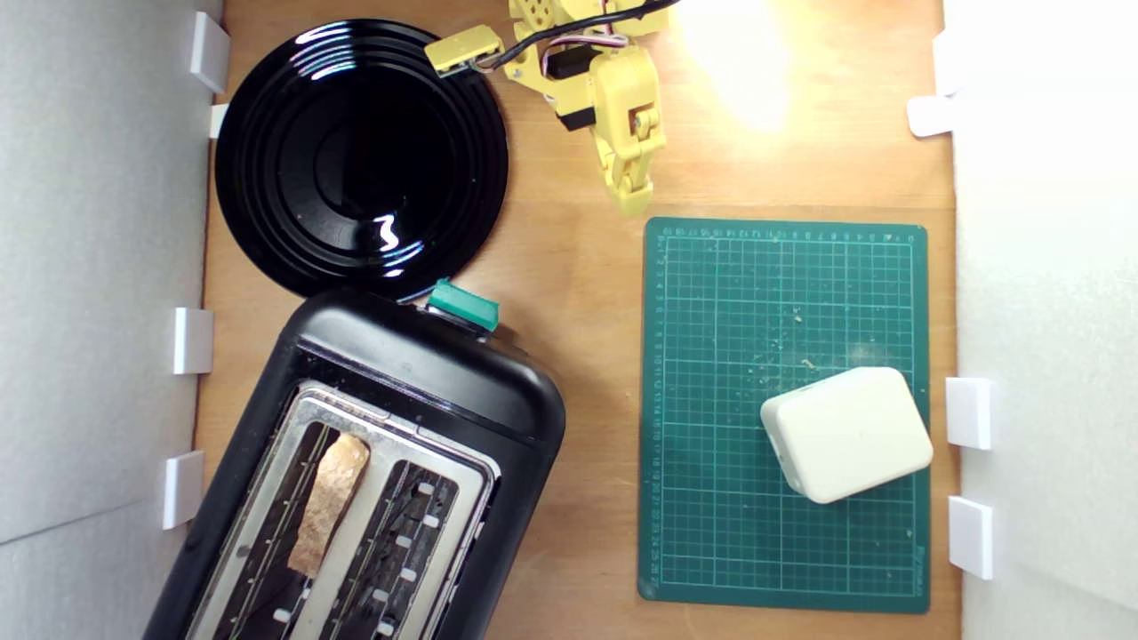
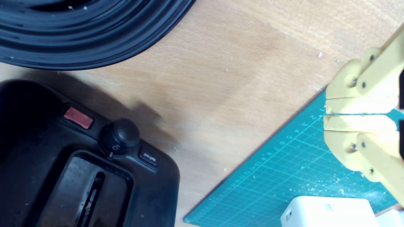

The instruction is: Pick bread and place in toaster

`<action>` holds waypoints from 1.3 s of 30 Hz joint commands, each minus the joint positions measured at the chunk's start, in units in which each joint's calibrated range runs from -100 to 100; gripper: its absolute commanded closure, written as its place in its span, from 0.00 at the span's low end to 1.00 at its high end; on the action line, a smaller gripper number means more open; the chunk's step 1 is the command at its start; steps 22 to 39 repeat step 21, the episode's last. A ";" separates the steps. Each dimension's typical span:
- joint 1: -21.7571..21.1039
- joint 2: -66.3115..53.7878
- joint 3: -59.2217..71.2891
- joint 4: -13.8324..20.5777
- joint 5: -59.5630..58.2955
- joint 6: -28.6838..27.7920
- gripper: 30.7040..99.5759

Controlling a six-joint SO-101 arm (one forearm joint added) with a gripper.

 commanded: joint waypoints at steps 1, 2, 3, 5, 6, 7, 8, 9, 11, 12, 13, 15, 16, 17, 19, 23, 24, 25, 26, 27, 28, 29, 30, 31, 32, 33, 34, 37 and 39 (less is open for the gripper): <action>0.27 -0.02 -0.55 0.47 0.22 0.12 0.89; 0.19 -0.02 -0.55 0.47 0.14 0.23 0.89; 0.19 -0.02 -0.64 0.56 0.14 0.28 0.89; 0.19 -0.02 -0.55 0.56 0.14 0.80 0.89; 0.19 -0.02 -0.64 0.56 0.14 1.74 0.89; 0.19 -0.02 -0.73 0.56 0.14 3.47 0.89; 0.03 -0.10 -0.73 0.56 0.14 5.30 0.89; 0.27 -0.10 -0.73 0.38 0.14 7.39 0.89; 0.27 -0.10 -0.73 0.47 0.14 6.98 0.89; 0.27 -0.10 -0.73 0.47 0.14 6.87 0.89; 0.27 -0.10 -0.73 0.47 0.14 6.87 0.89; 0.27 -0.10 -0.73 0.47 0.14 6.87 0.89; 0.27 -0.10 -0.73 0.47 0.14 6.87 0.89; 0.27 -0.10 -0.64 0.47 0.14 6.87 0.89; 0.27 -0.10 -0.64 0.47 0.14 6.87 0.89; -0.05 -0.02 -0.64 0.47 0.14 6.92 0.89; -0.05 -0.02 -0.64 0.47 0.14 6.92 0.89; -0.05 -0.02 -0.64 0.47 0.14 6.92 0.89; -0.05 -0.02 -0.64 0.47 0.14 6.92 0.89; -0.05 -0.02 -0.64 0.47 0.14 6.92 0.89; -0.05 -0.02 -0.64 0.47 0.14 6.92 0.89; -0.05 -0.02 -0.64 0.47 0.14 6.92 0.89; -0.05 -0.02 -0.64 0.47 0.14 6.92 0.89; -0.05 -0.02 -0.64 0.47 0.14 6.92 0.89; -0.05 -0.02 -0.64 0.47 0.14 6.92 0.89; -0.05 -0.02 -0.64 0.47 0.14 6.92 0.89; -0.05 -0.02 -0.64 0.47 0.14 6.92 0.89; -0.05 -0.02 -0.64 0.47 0.14 6.92 0.89; -0.05 -0.02 -0.64 0.47 0.14 6.92 0.89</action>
